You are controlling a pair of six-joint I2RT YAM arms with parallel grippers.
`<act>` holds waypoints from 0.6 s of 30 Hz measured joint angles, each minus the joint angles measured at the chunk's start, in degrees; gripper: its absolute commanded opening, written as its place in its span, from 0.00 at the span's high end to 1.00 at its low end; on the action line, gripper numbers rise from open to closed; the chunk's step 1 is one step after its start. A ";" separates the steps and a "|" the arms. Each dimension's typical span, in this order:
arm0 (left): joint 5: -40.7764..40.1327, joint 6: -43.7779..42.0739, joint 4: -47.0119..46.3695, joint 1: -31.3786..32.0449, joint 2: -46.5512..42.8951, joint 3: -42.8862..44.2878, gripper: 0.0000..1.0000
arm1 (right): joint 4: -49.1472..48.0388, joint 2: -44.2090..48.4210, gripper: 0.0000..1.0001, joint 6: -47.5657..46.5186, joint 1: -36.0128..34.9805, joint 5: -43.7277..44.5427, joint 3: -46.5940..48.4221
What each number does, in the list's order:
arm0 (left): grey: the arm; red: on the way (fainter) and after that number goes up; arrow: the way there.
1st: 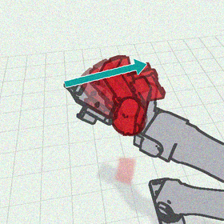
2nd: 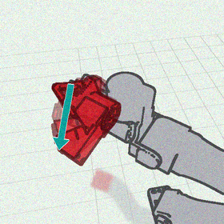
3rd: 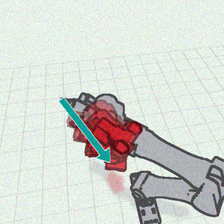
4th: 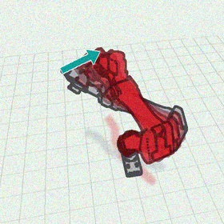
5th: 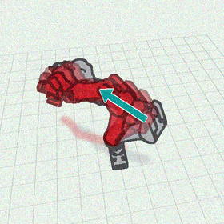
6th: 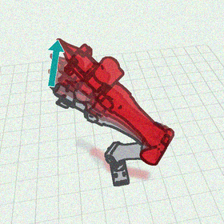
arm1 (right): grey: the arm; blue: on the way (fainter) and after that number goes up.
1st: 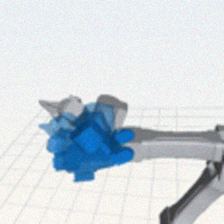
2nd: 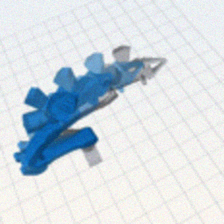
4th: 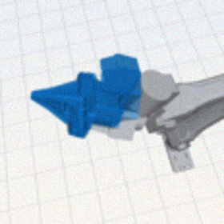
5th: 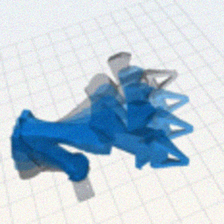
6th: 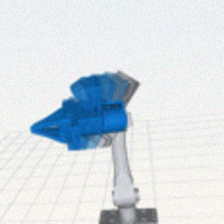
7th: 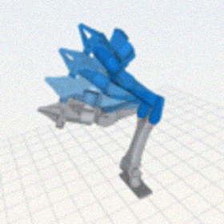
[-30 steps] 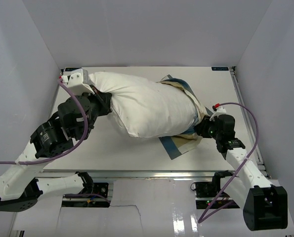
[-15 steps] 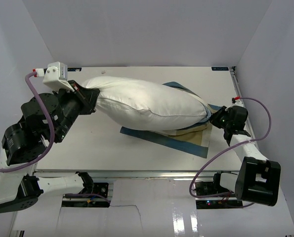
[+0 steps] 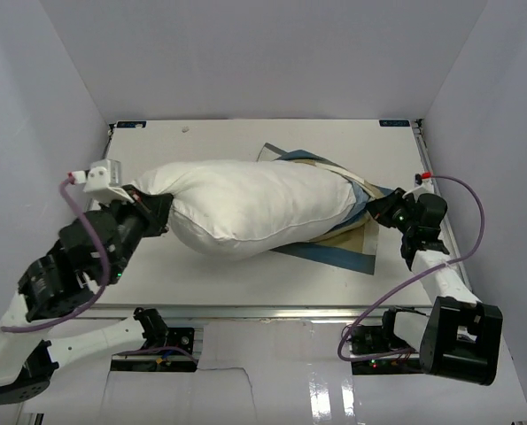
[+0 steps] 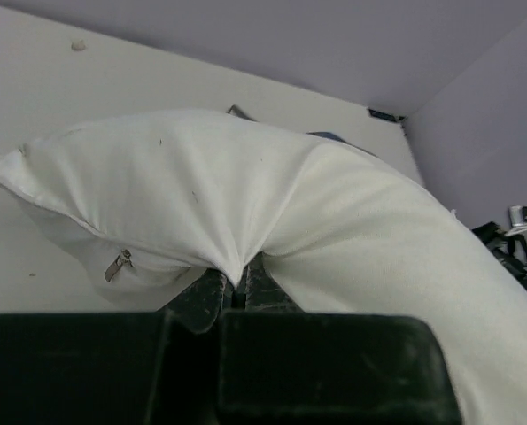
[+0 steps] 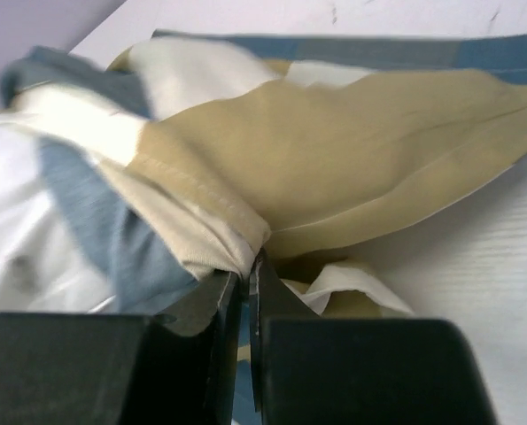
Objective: Remove the pillowcase from the pillow
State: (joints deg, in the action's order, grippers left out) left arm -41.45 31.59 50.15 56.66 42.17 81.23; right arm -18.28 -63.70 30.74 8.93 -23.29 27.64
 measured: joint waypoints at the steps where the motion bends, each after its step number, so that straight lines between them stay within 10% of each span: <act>1: -0.55 0.87 -0.81 -0.13 -0.81 -4.07 1.00 | -0.24 1.16 0.92 0.20 -0.74 0.11 -1.18; 7: -2.16 3.28 -2.36 -0.66 11.65 -11.85 1.00 | -0.55 7.32 0.92 0.61 -3.96 0.96 -7.96; 10: -0.24 2.78 -2.84 -1.92 17.16 -13.66 0.76 | -0.79 9.99 0.92 0.66 -5.25 1.44 -9.64; 13: 4.07 0.55 -2.56 -4.44 20.57 -14.03 0.29 | -0.92 12.46 0.92 0.68 -7.08 2.36 -10.58; 18: 13.75 -4.39 -0.35 -6.40 24.11 -6.38 0.08 | -0.46 15.82 0.92 0.85 -10.23 2.89 -11.67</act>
State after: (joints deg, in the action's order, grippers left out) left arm -27.70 27.20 49.80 50.26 66.28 74.85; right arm -18.74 -47.88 31.59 -1.30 -20.40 15.97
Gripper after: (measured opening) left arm 0.893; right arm 0.087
